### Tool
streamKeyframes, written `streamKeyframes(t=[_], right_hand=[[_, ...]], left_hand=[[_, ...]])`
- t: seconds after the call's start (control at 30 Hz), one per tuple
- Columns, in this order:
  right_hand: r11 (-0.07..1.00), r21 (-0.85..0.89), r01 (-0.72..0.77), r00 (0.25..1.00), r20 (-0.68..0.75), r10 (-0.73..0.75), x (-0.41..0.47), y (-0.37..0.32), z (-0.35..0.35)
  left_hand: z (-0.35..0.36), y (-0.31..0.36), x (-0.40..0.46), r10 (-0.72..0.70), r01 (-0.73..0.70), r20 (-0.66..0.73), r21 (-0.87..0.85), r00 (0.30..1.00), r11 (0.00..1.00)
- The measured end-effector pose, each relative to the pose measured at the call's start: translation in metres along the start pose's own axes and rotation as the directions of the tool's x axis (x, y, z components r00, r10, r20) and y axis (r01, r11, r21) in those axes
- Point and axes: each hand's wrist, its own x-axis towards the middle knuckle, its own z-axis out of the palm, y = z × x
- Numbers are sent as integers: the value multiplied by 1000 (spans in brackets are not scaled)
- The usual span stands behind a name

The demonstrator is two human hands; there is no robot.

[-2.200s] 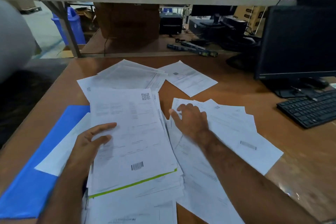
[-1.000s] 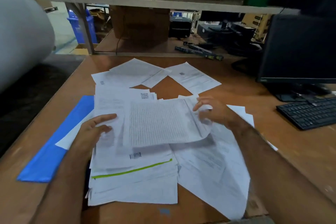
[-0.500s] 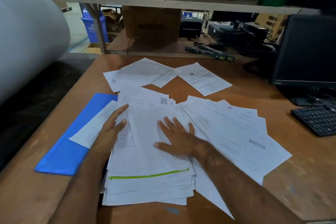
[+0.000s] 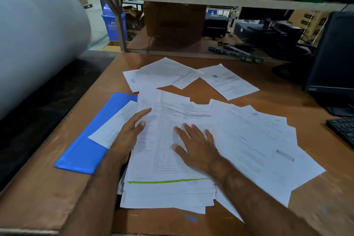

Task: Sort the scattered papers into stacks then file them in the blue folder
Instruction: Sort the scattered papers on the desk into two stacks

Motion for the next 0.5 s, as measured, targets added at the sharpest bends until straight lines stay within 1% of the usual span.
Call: streamKeyframes(t=[0.03, 0.1, 0.17, 0.23, 0.3, 0.33, 0.37, 0.4, 0.43, 0.47, 0.5], right_hand=[[1000, -6, 10, 1000, 16, -10, 1, -6, 3], [997, 0, 74, 997, -11, -74, 4, -17, 6], [995, -5, 102, 994, -28, -102, 7, -26, 8], [994, 8, 113, 993, -39, -113, 10, -32, 9], [985, 89, 147, 989, -49, -143, 14, -36, 6], [966, 194, 169, 984, -91, -154, 19, -36, 4], [926, 316, 204, 971, -185, -151, 25, -34, 0], [878, 410, 248, 941, -319, -117, 34, -32, -5], [843, 459, 280, 898, -436, -61, 46, -28, -12], [831, 478, 283, 868, -496, -11, 61, -24, -20], [840, 471, 270, 854, -520, 17, 78, -21, -30]], left_hand=[[1, 1, -1, 8, -8, 4, 0, 1000, 1000], [5, 4, -2, 7, -7, -1, -5, 1000, 1000], [8, 9, -4, -1, 1, -5, -7, 1000, 1000], [6, 7, -2, -33, 34, 31, -35, 999, 999], [1, 1, 3, -89, 94, 57, -104, 994, 990], [-1, 0, 5, -121, 127, 50, -130, 991, 983], [-3, -2, 7, -157, 160, 32, -145, 987, 976], [-4, -3, 9, -192, 192, 15, -164, 981, 968], [-4, -4, 10, -223, 220, 4, -185, 975, 958], [-4, -5, 12, -244, 239, 0, -201, 970, 950], [-4, -5, 14, -262, 255, -8, -199, 965, 946]])
